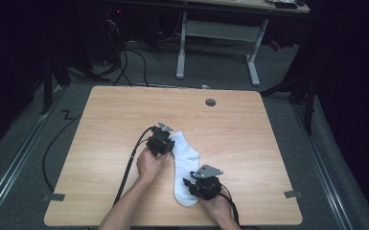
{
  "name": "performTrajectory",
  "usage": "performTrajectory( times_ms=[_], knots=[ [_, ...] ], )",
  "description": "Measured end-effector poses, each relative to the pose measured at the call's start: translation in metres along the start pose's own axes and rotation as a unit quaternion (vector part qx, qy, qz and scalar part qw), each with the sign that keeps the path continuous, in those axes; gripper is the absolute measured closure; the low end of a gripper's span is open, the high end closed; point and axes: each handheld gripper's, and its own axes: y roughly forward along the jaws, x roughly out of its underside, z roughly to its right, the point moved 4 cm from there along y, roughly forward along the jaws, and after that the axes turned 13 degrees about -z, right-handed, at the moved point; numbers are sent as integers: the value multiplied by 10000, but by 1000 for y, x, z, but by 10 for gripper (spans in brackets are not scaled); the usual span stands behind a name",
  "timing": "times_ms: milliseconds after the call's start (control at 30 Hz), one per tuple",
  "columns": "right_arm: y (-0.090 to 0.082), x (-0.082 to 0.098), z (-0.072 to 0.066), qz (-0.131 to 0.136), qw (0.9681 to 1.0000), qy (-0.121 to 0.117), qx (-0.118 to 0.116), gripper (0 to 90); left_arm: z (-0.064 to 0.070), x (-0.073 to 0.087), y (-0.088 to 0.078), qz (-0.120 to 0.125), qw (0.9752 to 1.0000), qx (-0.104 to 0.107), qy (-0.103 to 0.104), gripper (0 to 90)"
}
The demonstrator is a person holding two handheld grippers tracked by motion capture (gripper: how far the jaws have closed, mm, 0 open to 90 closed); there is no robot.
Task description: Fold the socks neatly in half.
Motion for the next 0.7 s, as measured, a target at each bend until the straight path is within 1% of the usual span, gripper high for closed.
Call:
performTrajectory(
  times_ms=[33,100,167,200,233,267,300,333,367,433,500,567,600,700],
  knots=[
    [0,0,0,1,10000,-4,3,598,-1,0,1,-16,10000,-68,10,804],
    [0,0,0,-6,10000,6,4,598,-4,1,3,-58,9999,-141,-55,807],
    [0,0,0,1,10000,-1,10,599,-9,1,4,-45,9997,-149,-162,795],
    [0,0,0,2,10000,5,8,598,-9,1,2,18,9997,-153,-185,778],
    [0,0,0,1,10000,19,-2,597,-6,2,-2,98,9997,-193,-93,750],
    [0,0,0,10,10000,23,-23,597,-2,3,-6,189,9997,-131,25,726],
    [0,0,0,19,10000,37,-35,603,4,5,-10,304,9995,-9,116,698],
    [-1,0,1,44,10000,36,-54,638,10,8,-14,402,9989,61,216,669],
    [-3,-1,1,94,9999,27,-86,690,15,11,-17,446,9985,121,305,643],
    [-8,-6,4,238,9995,72,-180,755,24,17,-20,474,9977,189,441,607],
    [-14,-12,10,328,9993,124,-142,796,31,22,-22,473,9970,219,571,593],
    [-16,-18,19,299,9993,206,-78,822,36,26,-21,411,9967,220,672,576],
    [-15,-20,25,317,9992,239,-36,829,38,27,-21,404,9965,243,685,569],
    [-13,-28,40,257,9987,445,36,833,41,33,-21,454,9964,279,658,555]
  ],
)
